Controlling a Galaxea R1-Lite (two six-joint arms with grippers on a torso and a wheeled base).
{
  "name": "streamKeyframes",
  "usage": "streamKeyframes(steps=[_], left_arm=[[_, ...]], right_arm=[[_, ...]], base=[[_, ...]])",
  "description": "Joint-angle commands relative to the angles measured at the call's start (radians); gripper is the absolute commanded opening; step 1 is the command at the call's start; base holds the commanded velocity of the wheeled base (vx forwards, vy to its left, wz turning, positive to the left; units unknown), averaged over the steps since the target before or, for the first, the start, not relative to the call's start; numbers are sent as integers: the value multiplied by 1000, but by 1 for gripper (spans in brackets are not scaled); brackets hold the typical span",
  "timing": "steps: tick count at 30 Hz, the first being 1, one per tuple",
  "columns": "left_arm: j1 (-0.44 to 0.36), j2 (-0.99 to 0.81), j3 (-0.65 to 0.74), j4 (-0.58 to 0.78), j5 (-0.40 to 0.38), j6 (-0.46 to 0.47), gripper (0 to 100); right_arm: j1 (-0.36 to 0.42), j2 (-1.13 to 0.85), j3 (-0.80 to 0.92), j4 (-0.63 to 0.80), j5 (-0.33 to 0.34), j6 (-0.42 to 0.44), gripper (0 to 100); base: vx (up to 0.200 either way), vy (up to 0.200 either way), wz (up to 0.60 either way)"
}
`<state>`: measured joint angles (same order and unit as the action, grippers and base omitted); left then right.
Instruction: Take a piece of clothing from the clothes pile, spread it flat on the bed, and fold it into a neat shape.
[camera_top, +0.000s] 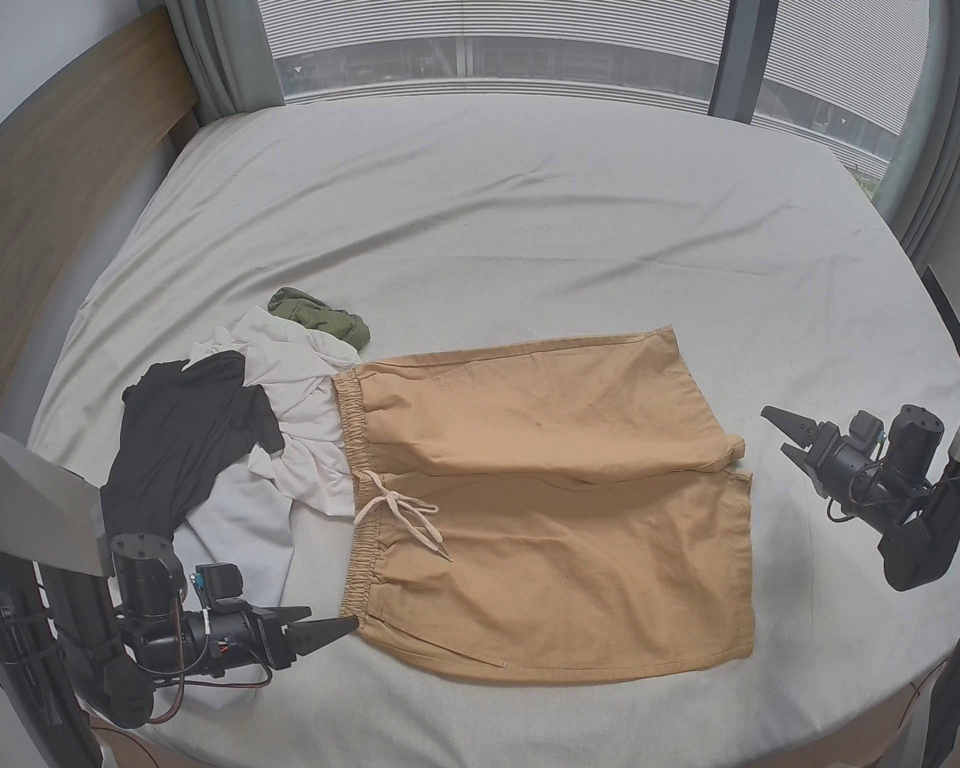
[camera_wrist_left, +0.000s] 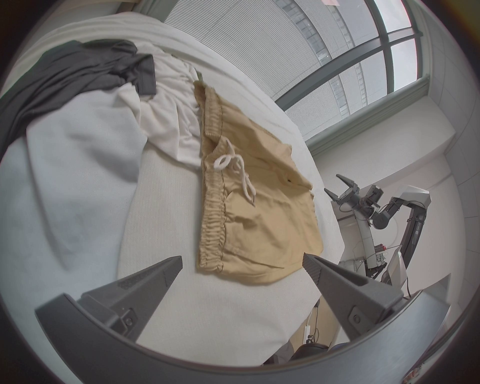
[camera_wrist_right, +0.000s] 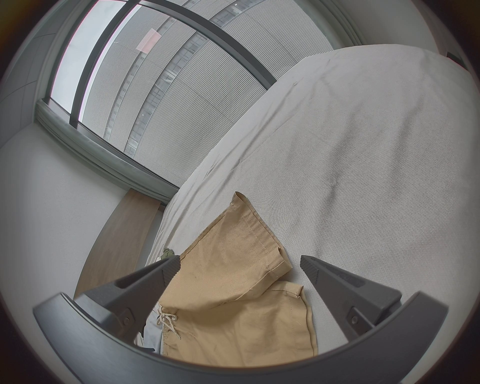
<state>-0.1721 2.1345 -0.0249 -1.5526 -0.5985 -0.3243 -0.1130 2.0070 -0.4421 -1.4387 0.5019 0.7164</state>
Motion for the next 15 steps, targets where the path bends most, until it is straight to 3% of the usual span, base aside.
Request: streamKeyframes(steps=[1,15], left_arm=[[-12,44,0,0,0,-1,100],[-26,154,-70,0,2,-12,100]], right_arm=[[1,1,2,1,0,0,100],[3,10,2,0,1,0,100]], base=[[0,0,0],[0,0,0]])
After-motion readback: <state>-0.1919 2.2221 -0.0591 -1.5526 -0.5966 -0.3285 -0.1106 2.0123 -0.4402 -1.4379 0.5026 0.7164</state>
